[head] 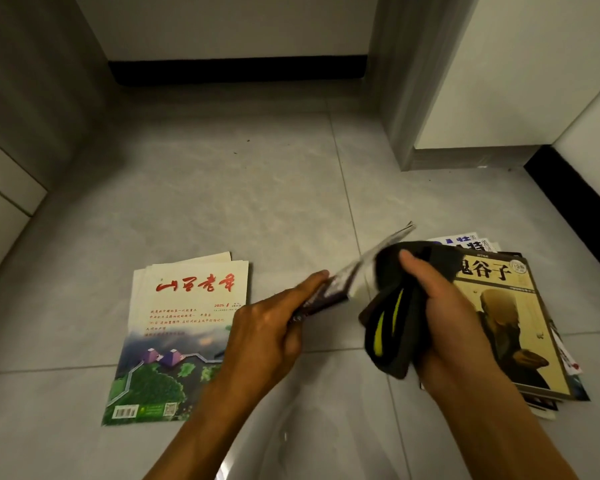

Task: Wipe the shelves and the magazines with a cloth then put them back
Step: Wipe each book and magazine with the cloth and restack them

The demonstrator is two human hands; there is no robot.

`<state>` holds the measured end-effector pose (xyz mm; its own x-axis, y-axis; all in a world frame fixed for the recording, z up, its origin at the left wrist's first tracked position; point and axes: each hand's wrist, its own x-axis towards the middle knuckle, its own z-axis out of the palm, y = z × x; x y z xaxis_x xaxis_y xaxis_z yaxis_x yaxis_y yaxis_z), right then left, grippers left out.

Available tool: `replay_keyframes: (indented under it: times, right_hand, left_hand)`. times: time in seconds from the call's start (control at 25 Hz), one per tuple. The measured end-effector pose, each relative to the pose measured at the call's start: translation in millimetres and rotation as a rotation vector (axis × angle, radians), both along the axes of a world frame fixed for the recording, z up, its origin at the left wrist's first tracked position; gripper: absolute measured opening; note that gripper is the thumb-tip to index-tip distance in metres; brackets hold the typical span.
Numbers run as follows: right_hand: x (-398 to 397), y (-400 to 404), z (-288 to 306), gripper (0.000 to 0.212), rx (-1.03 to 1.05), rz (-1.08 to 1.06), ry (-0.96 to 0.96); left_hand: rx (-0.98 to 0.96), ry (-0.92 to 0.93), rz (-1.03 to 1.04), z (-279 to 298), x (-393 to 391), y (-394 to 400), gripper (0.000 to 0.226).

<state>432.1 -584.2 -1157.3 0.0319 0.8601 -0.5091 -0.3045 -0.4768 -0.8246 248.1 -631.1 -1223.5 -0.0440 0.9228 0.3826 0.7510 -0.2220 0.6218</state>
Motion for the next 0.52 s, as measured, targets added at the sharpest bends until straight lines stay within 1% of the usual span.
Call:
replay_keyframes:
  times: [0.04, 0.08, 0.12, 0.16, 0.2, 0.24, 0.28, 0.32, 0.4, 0.48, 0.52]
  right_hand:
    - [-1.4, -2.2, 1.0, 0.034, 0.132, -0.074, -0.139]
    - [-5.1, -6.1, 2.3, 0.043, 0.328, -0.065, -0.327]
    - [-11.5, -11.0, 2.4, 0.05, 0.588, 0.047, -0.521]
    - [-19.5, -15.3, 1.5, 0.054, 0.841, 0.186, -0.718]
    - [-25.1, -17.9, -3.9, 0.055, 1.003, 0.305, -0.881]
    - [-26.3, -17.0, -10.9, 0.056, 1.075, 0.363, -1.01]
    - [-22.4, -10.4, -16.1, 0.056, 1.081, 0.357, -1.074]
    - [-14.4, 0.6, -19.9, 0.056, 1.027, 0.312, -1.099]
    - [14.2, 33.2, -38.8, 0.05, 0.823, 0.232, -1.142]
    - [40.5, 63.8, -55.2, 0.047, 0.571, 0.297, -1.27]
    - [48.5, 71.9, -62.8, 0.045, 0.495, 0.312, -1.248]
  left_hand:
    - [-0.059, -0.08, 0.029, 5.5, -1.5, 0.8, 0.066]
    - [-0.114, -0.139, 0.032, 8.7, -1.9, 0.9, 0.064]
    - [-0.13, -0.165, 0.003, 10.6, -1.3, 1.4, 0.061]
    - [-0.131, -0.179, -0.043, 12.7, 2.0, 1.5, 0.056]
    - [-0.132, -0.208, -0.079, 11.4, 4.8, 1.2, 0.053]
    - [-0.142, -0.255, -0.102, 10.8, 5.9, 0.1, 0.052]
    - [-0.144, -0.302, -0.1, 12.3, 4.1, -1.4, 0.054]
    - [-0.149, -0.339, -0.1, 16.8, 2.9, -2.5, 0.052]
    - [-0.195, -0.384, -0.102, 21.7, 1.8, -3.1, 0.038]
    - [-0.241, -0.495, -0.047, 24.9, 3.4, -4.4, 0.028]
    - [-0.259, -0.572, 0.012, 24.0, 4.1, -4.6, 0.025]
